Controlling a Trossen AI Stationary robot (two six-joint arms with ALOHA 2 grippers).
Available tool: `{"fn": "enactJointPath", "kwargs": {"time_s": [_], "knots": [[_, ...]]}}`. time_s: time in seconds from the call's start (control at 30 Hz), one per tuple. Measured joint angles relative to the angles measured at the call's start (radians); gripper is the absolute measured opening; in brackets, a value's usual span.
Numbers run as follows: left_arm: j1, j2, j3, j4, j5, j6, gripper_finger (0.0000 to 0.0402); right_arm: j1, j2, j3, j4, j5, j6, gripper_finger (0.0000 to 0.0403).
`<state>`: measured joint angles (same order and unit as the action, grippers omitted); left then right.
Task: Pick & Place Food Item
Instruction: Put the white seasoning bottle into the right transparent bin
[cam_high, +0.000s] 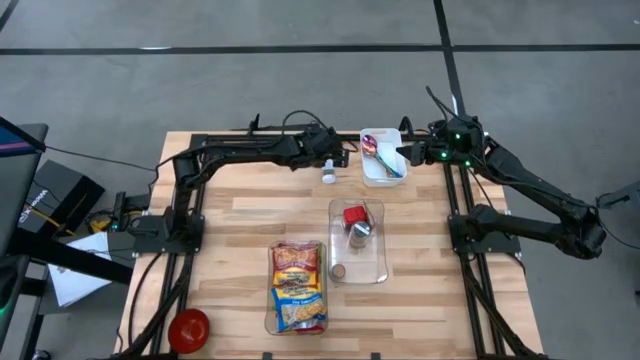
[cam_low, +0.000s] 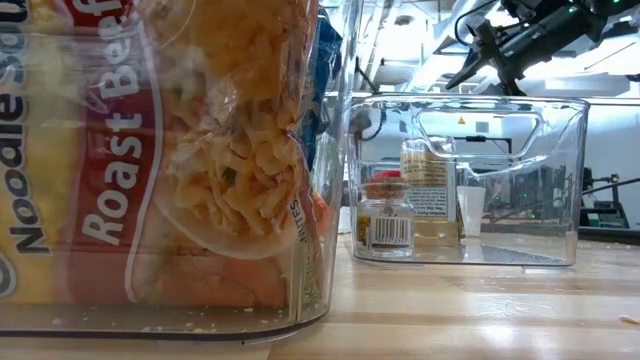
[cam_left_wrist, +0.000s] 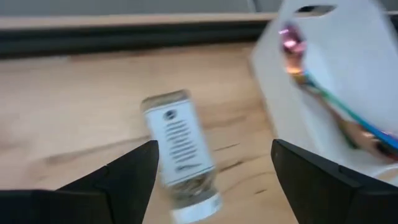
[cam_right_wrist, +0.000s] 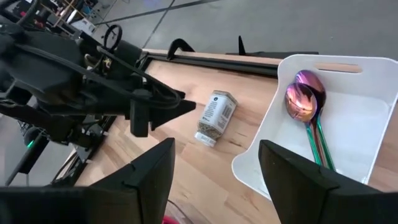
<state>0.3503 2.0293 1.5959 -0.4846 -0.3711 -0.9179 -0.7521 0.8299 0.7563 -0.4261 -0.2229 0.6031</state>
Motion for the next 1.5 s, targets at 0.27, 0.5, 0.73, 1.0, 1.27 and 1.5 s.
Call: {"fn": "enactJointPath", "kwargs": {"time_s": [0.27, 0.5, 0.73, 1.0, 1.27, 1.5], "knots": [[-0.051, 0.11, 0.003, 0.021, 0.038, -0.088, 0.0306, -0.001, 0.0, 0.0, -0.008, -0.004, 0.0, 0.0226], [-0.08, 0.163, -0.004, -0.052, 0.01, -0.134, 0.0306, -0.001, -0.016, 0.0, -0.047, -0.014, -0.001, 0.0226], [-0.074, 0.154, -0.001, -0.037, 0.027, -0.218, 0.0306, -0.001, -0.021, 0.0, -0.071, -0.016, -0.012, 0.0226], [-0.091, 0.057, -0.001, -0.032, 0.219, -0.208, 0.0306, -0.001, -0.021, 0.0, -0.073, -0.07, -0.012, 0.0226], [-0.11, -0.125, 0.001, 0.025, 0.103, 0.635, 0.0306, -0.001, -0.034, 0.0, -0.094, -0.069, -0.047, 0.0226], [0.015, -0.117, -0.013, 0.04, 0.311, 1.51, 0.0306, -0.001, -0.034, 0.0, -0.1, -0.069, -0.069, 0.0226]]}}
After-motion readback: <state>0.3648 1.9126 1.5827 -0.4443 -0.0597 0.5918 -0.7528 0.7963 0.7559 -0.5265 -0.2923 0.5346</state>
